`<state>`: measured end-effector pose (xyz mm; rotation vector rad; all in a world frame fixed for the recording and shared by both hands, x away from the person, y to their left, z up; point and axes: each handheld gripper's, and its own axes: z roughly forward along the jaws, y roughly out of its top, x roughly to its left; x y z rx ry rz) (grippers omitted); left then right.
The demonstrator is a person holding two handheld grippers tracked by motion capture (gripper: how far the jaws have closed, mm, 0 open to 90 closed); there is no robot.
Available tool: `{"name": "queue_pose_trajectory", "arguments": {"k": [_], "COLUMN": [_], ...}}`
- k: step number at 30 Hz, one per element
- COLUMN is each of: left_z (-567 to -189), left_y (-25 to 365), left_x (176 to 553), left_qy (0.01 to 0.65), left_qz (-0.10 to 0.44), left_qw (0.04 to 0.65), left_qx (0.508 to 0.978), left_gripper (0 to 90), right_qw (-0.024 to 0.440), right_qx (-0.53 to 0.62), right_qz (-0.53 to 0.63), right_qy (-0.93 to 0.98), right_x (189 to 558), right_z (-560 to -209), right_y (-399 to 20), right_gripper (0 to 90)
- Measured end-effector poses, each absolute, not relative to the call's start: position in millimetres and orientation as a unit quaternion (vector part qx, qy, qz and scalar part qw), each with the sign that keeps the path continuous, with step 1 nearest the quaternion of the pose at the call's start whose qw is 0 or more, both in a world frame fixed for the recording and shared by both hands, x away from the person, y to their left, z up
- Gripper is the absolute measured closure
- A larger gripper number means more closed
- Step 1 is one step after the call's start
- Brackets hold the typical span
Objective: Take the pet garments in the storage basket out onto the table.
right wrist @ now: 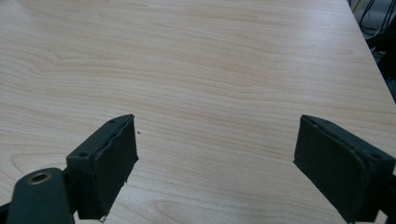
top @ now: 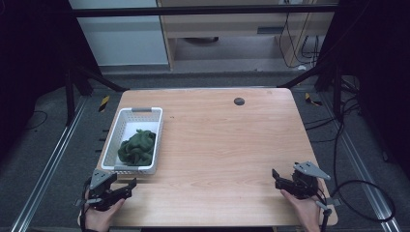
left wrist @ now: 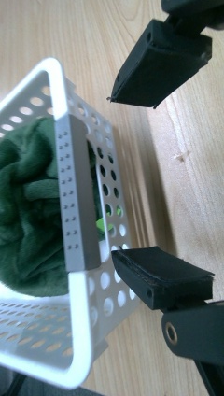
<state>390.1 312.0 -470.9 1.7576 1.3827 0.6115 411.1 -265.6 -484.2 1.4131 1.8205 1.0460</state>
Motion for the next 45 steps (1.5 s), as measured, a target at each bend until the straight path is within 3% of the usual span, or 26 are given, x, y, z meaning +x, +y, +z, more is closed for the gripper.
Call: {"name": "queue_pose_trajectory", "arguments": {"k": [29,45], "left_z": [-430,-411], "left_y": [309,315], "left_x": [383,397], "left_qy": [0.514,0.511], "left_qz": [0.272,0.274], "left_qw": [0.443,0.452], "left_qx": [0.682,0.678], "left_gripper": [16.5,16.1], "right_qw": [0.299,0.303], "right_qx": [0.518,0.511], "right_qz": [0.383,0.378], "right_qy": [0.704,0.71], "right_x": [410,411], "right_z": [-488,-488], "right_y": [-266,-263], "right_gripper": [12.8,12.4]}}
